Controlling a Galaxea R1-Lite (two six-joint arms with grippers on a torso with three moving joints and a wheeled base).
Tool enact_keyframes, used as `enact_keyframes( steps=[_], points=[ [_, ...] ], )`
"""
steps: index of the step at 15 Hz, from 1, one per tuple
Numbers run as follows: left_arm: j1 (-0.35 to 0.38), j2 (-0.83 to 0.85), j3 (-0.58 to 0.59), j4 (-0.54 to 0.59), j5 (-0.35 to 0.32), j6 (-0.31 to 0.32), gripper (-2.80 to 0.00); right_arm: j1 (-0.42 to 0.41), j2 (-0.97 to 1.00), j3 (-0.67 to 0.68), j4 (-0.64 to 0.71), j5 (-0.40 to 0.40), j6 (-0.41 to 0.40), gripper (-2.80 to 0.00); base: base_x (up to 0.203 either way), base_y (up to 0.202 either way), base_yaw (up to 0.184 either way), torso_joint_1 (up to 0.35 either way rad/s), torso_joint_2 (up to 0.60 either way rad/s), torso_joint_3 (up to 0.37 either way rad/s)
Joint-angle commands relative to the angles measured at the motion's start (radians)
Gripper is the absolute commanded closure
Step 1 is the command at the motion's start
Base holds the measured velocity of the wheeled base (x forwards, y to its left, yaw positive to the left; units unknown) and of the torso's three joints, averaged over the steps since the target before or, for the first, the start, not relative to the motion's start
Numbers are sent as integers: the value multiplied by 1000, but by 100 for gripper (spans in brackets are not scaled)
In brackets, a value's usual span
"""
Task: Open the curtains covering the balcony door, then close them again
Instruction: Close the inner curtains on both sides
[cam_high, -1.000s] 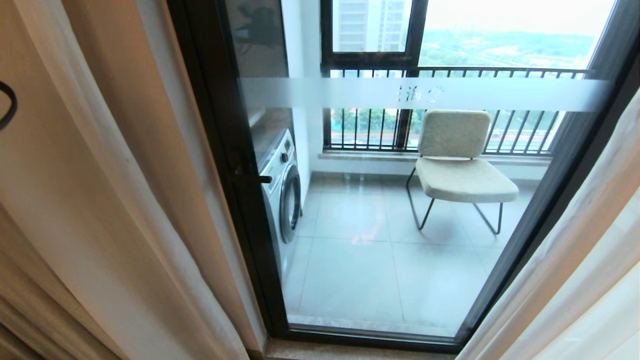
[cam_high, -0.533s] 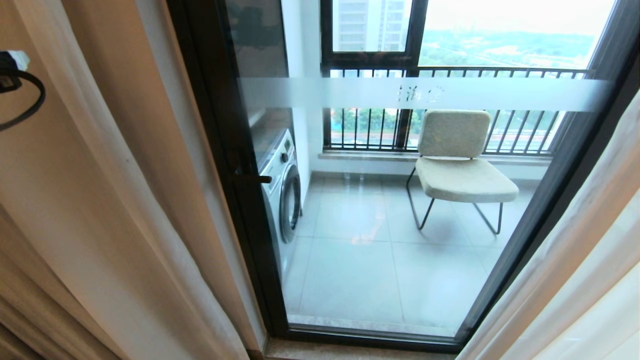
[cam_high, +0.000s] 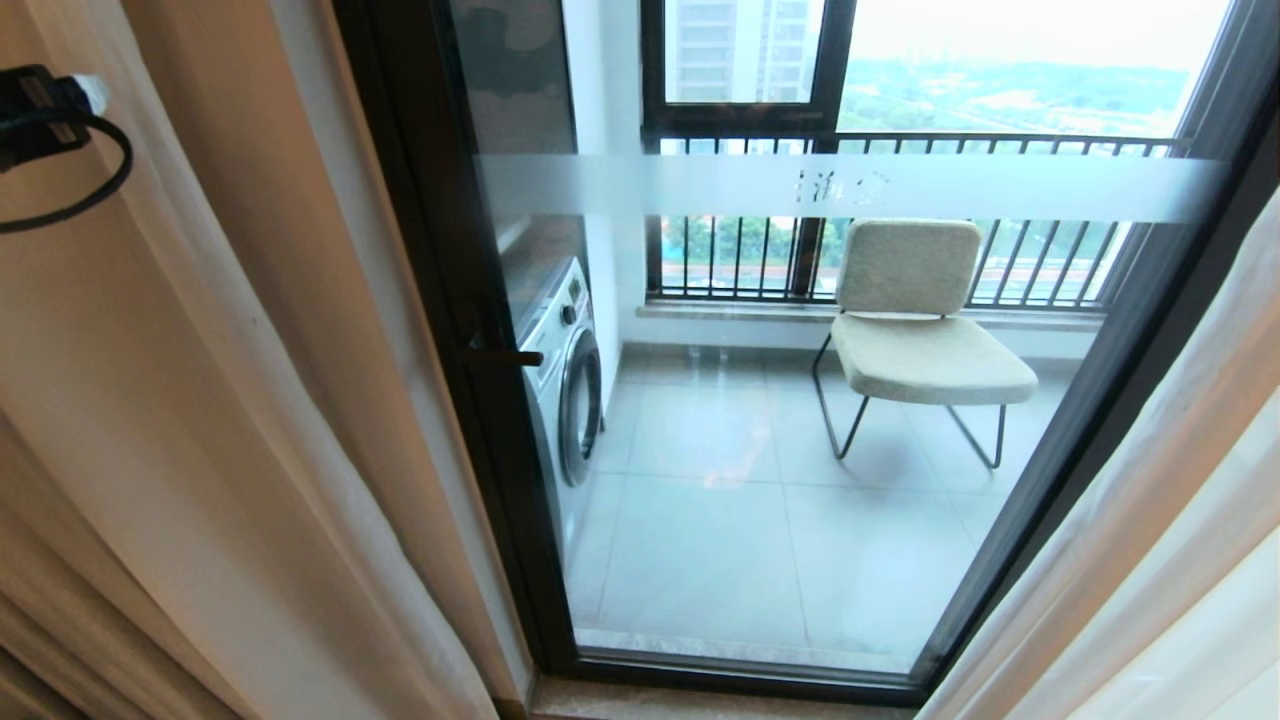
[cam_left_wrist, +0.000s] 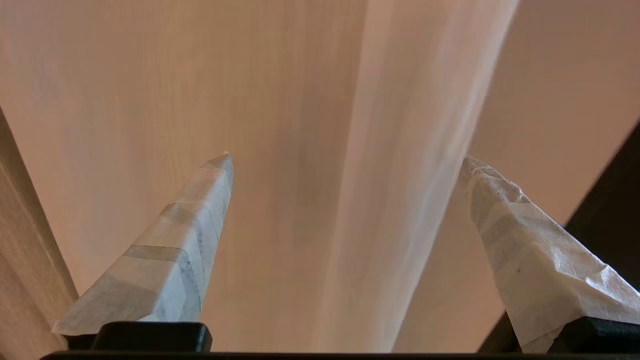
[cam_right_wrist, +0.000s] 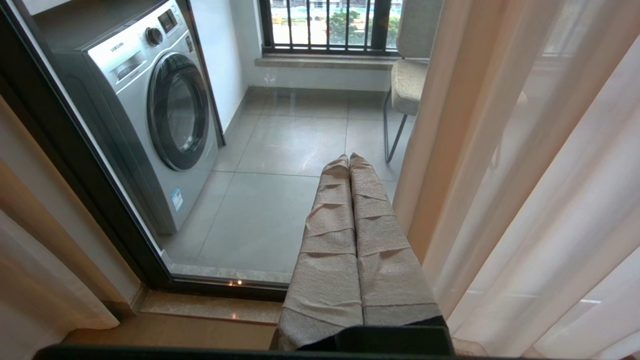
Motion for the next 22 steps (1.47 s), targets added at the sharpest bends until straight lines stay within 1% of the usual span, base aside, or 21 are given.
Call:
enact_keyframes(
  steps=[1,4,8,10,13,18,19,22],
  points=[
    [9,28,-13,-2,1,0,-280,0,0,0,0,0,0,0,0,0,0,0,0,0],
    [15,49,-18,-8,-9,-3,-280,0,0,0,0,0,0,0,0,0,0,0,0,0],
    [12,127,-76,-95,-23,-5,-280,0,0,0,0,0,0,0,0,0,0,0,0,0],
    [13,170,-130,-102,-45,-6,-280,0,0,0,0,0,0,0,0,0,0,0,0,0],
    [13,221,-197,-103,-50,-6,-280,0,0,0,0,0,0,0,0,0,0,0,0,0],
    [13,241,-216,-105,-55,-6,-280,0,0,0,0,0,0,0,0,0,0,0,0,0],
    [12,242,-215,-105,-56,-4,0,0,0,0,0,0,0,0,0,0,0,0,0,0],
    [6,240,-217,-105,-56,-4,0,0,0,0,0,0,0,0,0,0,0,0,0,0]
  ],
)
